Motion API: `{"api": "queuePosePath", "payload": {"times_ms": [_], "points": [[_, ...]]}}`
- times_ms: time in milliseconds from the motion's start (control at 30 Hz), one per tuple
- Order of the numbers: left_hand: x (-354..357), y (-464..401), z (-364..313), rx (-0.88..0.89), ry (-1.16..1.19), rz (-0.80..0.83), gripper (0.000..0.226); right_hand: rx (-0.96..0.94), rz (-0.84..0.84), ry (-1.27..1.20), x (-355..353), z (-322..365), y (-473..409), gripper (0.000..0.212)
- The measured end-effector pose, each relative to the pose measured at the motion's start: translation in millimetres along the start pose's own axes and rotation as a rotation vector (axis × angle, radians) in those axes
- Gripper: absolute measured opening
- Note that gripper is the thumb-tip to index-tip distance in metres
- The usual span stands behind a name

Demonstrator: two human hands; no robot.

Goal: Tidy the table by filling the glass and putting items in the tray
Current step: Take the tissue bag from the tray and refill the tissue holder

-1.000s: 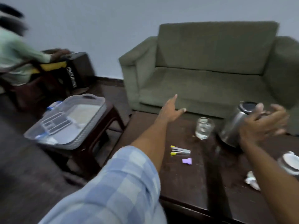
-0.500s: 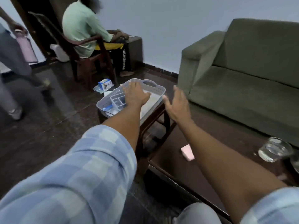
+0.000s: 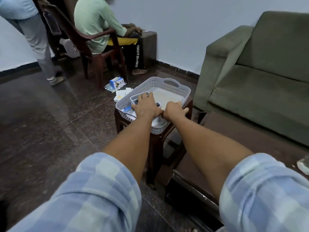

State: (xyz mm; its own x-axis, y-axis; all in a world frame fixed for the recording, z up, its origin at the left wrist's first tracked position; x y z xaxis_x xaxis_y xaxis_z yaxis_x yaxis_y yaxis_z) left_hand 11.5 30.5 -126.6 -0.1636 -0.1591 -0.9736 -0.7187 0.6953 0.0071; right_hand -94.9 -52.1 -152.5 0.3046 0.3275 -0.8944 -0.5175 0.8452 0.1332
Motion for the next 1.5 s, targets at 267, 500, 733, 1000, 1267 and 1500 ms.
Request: {"api": "queuePosePath", "payload": {"times_ms": [267,500,733,1000,1267,1500], "points": [[-50.1,3.5,-29.1,0.123,0.028,-0.173,0.109,-0.025,-0.426,-0.662,-78.3,-38.6,28.0,0.022],[-69.6,57.2,-165.3,0.342,0.1,-0.192,0.109,-0.008,-0.73,-0.891,-204.5,-181.7,82.7,0.033],[-4.3,169.0,-340.3,0.652,0.132,-0.002,0.115,0.099,-0.888,-1.126,-287.7,-351.7,192.5,0.017],[81.3,234.8,-427.3,0.838,-0.003,0.154,0.117,0.173,-0.987,-1.179,-311.6,-454.0,268.1,0.03],[138.0,218.7,-441.7,0.862,-0.077,0.21,0.123,0.096,-1.033,-1.273,-311.4,-491.3,284.8,0.014],[172.7,216.2,-410.6,0.794,-0.041,0.335,0.114,0.11,-1.008,-1.363,-282.7,-502.9,279.2,0.007]]}}
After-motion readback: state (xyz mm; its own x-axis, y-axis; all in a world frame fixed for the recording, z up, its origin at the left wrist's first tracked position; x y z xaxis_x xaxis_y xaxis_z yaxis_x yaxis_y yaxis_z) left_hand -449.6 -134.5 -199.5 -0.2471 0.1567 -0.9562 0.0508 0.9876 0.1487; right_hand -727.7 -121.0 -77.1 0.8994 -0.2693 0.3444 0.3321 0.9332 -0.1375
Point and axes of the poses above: each hand's wrist, its own y-axis away from the middle knuckle, its own x-axis out of the palm, z = x × y, the point moved 9 cm from there along -y, towards the middle knuckle, and after that the axes turned 6 degrees about -y, right-handed, at the moved point
